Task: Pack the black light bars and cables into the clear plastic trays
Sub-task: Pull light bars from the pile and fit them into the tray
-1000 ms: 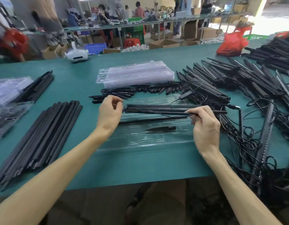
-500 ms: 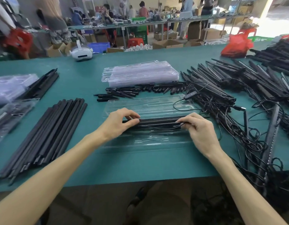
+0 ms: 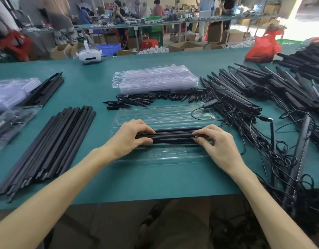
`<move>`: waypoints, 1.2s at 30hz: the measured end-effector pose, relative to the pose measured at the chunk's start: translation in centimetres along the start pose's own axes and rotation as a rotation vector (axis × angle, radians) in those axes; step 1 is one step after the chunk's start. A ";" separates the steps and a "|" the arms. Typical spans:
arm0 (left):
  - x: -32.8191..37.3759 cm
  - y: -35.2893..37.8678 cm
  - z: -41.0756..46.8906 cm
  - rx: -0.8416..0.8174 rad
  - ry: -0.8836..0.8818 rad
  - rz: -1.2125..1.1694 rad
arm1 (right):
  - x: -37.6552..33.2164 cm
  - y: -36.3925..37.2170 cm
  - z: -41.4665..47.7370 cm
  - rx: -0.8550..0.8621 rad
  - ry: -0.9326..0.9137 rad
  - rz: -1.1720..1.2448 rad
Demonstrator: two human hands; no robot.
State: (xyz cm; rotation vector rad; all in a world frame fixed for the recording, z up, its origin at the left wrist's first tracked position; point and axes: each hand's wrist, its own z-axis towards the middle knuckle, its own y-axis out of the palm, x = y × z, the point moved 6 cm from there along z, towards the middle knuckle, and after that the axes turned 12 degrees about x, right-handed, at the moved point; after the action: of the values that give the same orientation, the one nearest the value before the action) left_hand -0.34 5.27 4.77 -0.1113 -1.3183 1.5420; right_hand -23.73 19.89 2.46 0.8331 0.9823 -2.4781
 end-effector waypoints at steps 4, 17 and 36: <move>-0.5 -0.6 -0.1 0.000 -0.017 -0.034 | -0.3 -0.1 0.1 0.028 -0.021 -0.029; -0.4 -0.7 0.0 0.005 0.129 0.106 | -1.2 -0.3 -0.2 0.032 -0.075 -0.092; -2.3 -0.8 -0.1 0.000 0.117 0.094 | -1.2 -0.6 -0.3 0.097 -0.014 -0.160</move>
State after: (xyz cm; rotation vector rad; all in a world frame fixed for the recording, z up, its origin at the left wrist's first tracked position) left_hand 1.21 3.48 4.11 -0.2627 -1.2358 1.5905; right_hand -22.99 20.62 3.39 0.7931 0.9657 -2.6825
